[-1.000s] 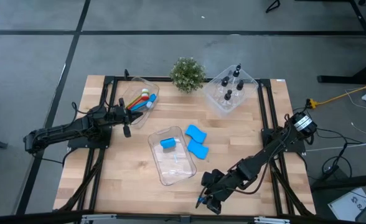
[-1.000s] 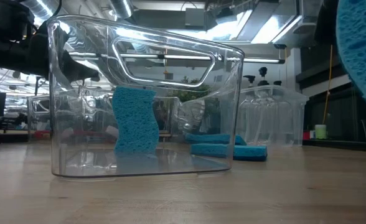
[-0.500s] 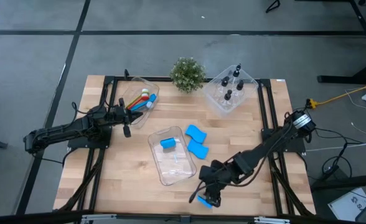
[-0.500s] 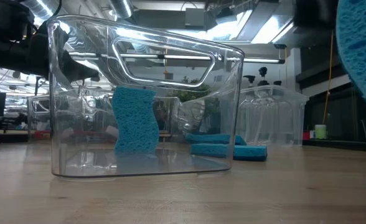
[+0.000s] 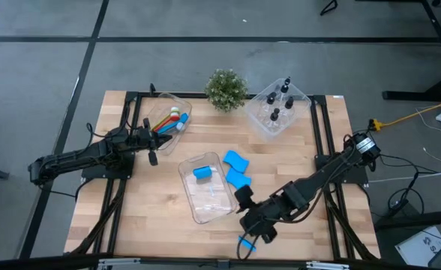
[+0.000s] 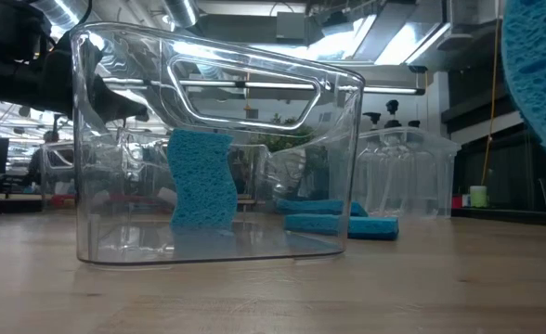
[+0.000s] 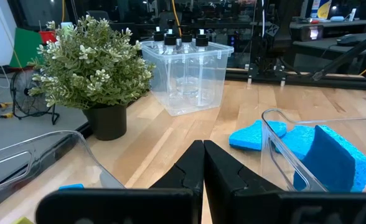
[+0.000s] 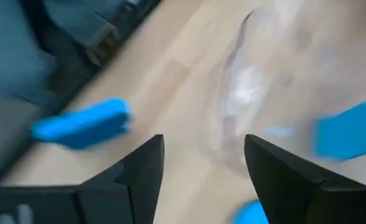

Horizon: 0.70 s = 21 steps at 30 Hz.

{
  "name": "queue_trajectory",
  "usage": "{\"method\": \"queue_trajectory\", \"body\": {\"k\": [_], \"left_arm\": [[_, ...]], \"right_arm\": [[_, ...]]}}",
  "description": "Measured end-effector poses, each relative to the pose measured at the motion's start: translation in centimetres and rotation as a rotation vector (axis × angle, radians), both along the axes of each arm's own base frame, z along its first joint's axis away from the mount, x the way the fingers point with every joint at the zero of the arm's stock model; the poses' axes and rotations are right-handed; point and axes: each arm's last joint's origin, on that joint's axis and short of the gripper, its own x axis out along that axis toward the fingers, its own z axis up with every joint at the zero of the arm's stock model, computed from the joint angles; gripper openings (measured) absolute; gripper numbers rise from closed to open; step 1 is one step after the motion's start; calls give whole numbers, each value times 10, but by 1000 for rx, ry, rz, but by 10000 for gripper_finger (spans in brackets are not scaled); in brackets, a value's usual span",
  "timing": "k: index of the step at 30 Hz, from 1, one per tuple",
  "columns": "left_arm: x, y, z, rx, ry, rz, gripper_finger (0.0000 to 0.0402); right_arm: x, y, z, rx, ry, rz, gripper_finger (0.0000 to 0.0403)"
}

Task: Pick & Place Kitchen Sink Supplies
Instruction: Put the sponge into the bottom transparent bin

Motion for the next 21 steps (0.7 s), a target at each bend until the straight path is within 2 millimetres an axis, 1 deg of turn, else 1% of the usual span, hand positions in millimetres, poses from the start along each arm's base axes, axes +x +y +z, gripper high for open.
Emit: {"method": "queue_trajectory", "body": {"k": [2, 4, 6, 11, 16, 18, 21], "left_arm": [[0, 0, 0, 0, 0, 0, 2], [0, 0, 0, 0, 0, 0, 2], [0, 0, 0, 0, 0, 0, 2], [0, 0, 0, 0, 0, 0, 2], [0, 0, 0, 0, 0, 0, 2], [0, 0, 0, 0, 0, 0, 2], [0, 0, 0, 0, 0, 0, 2]], "right_arm": [[4, 1, 4, -101, -90, 102, 220], [9, 5, 9, -138, -181, 196, 220], [14, 8, 15, -96, -256, 229, 220], [21, 16, 28, 23, -391, 243, 220], [22, 19, 33, 114, -421, 205, 220], [23, 21, 38, 140, -465, 232, 220], [23, 22, 40, 117, -498, 307, 220]]}}
